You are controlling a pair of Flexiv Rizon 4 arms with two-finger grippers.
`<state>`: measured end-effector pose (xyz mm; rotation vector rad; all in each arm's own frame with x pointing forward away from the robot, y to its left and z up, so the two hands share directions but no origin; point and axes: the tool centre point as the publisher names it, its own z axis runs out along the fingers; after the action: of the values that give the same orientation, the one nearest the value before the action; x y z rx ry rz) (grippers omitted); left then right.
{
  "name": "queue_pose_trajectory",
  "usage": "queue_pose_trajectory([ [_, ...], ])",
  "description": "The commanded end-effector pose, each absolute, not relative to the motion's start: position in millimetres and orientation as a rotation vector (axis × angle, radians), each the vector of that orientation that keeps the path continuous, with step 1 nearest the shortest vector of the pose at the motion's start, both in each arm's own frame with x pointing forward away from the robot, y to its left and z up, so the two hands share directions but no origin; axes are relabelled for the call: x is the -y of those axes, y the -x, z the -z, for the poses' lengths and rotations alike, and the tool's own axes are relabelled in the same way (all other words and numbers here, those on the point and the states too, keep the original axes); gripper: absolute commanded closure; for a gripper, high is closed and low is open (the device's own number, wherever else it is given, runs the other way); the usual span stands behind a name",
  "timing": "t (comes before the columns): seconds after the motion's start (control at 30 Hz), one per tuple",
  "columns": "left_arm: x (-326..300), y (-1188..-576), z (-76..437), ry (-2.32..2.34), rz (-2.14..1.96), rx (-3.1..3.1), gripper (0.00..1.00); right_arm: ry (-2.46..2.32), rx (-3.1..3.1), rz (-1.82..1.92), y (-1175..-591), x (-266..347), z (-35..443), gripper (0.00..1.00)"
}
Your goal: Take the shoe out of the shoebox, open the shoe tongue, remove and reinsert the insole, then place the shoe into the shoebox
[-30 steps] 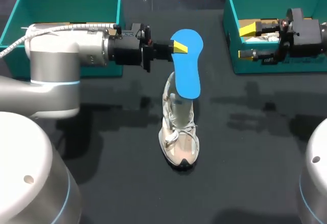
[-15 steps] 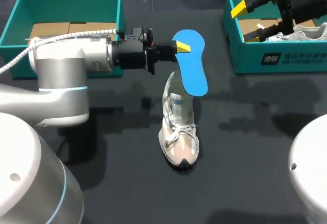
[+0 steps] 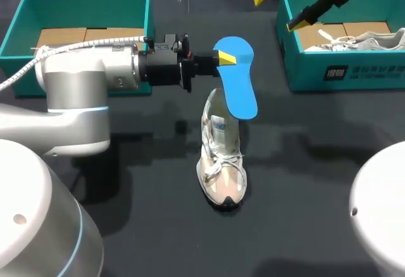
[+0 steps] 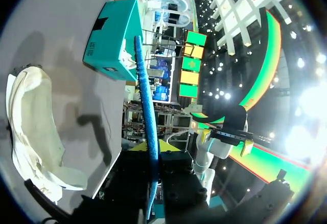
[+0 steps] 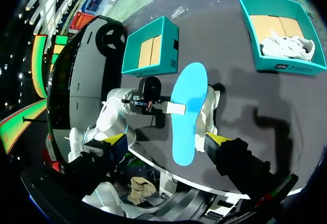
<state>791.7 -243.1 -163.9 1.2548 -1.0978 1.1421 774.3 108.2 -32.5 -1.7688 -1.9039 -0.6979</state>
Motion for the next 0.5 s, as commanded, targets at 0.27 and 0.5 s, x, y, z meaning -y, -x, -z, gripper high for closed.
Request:
queue_pose_trajectory([
  [0.27, 243.1, -790.6, 164.1, -1.256, -1.145, 1.097, 1.00, 2.172, 2.278, -0.047, -774.1, -143.5, 19.9, 0.00],
  [0.5, 243.1, -790.6, 164.1, -1.256, -1.145, 1.097, 1.00, 2.199, 2.321, -0.054, -768.8, -159.9, 17.5, 0.00],
])
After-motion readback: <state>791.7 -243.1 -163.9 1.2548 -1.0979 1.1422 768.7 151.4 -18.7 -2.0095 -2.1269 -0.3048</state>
